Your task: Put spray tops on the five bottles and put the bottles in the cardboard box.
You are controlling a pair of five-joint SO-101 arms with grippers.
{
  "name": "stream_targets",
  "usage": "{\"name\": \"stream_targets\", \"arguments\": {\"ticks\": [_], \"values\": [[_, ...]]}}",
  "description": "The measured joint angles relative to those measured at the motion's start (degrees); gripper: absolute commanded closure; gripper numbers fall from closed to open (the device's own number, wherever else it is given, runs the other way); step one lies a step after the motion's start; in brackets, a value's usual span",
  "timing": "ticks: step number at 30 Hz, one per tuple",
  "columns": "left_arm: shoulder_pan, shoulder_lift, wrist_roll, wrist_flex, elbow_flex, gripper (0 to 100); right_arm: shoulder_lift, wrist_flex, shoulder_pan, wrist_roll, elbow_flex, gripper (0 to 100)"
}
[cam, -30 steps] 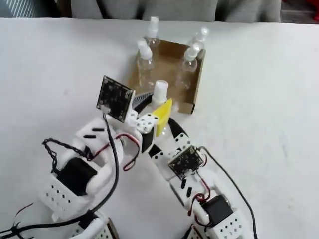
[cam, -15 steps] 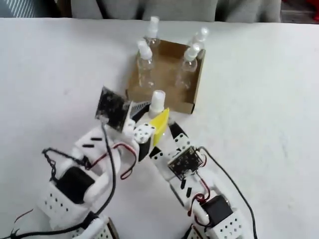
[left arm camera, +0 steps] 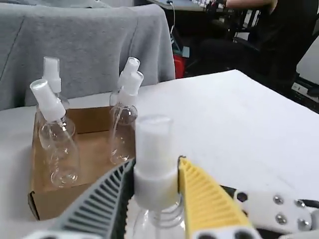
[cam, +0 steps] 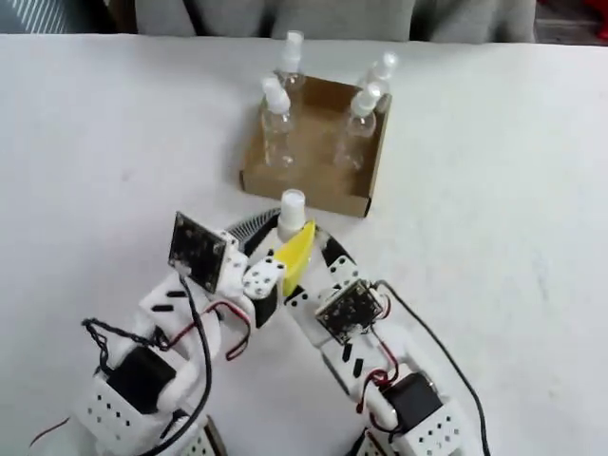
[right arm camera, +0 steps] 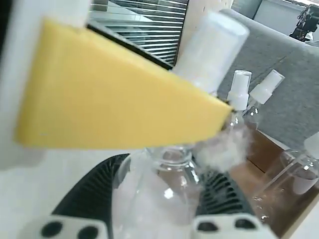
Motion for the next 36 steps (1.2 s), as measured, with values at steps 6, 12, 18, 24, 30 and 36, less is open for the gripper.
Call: {"name": "stream_targets", "arguments": {"ticks": [6, 12, 18, 24, 30, 36], "values": [[0.0, -5.9, 0.0, -1.3, 4.7, 98, 0.0, 0.0, 0.0, 0.0, 0.0, 98.1], [0.0, -11.3, 0.0, -1.3, 8.2, 97, 0.1, 0.4, 0.0, 0.1, 0.0, 98.1], [0.0, -13.0, 0.0, -1.3, 9.4, 97, 0.1, 0.4, 0.0, 0.1, 0.0, 98.1], [0.0, -13.0, 0.0, -1.7, 9.5, 89, 0.1, 0.4, 0.0, 0.1, 0.0, 98.1], [-0.2, -11.9, -0.1, -1.2, 10.3, 76, -0.1, 0.3, 0.4, -0.2, 0.0, 98.1], [-0.2, -12.2, -0.2, -1.1, 10.5, 76, -0.1, 0.3, 0.4, -0.2, 0.0, 98.1]]}}
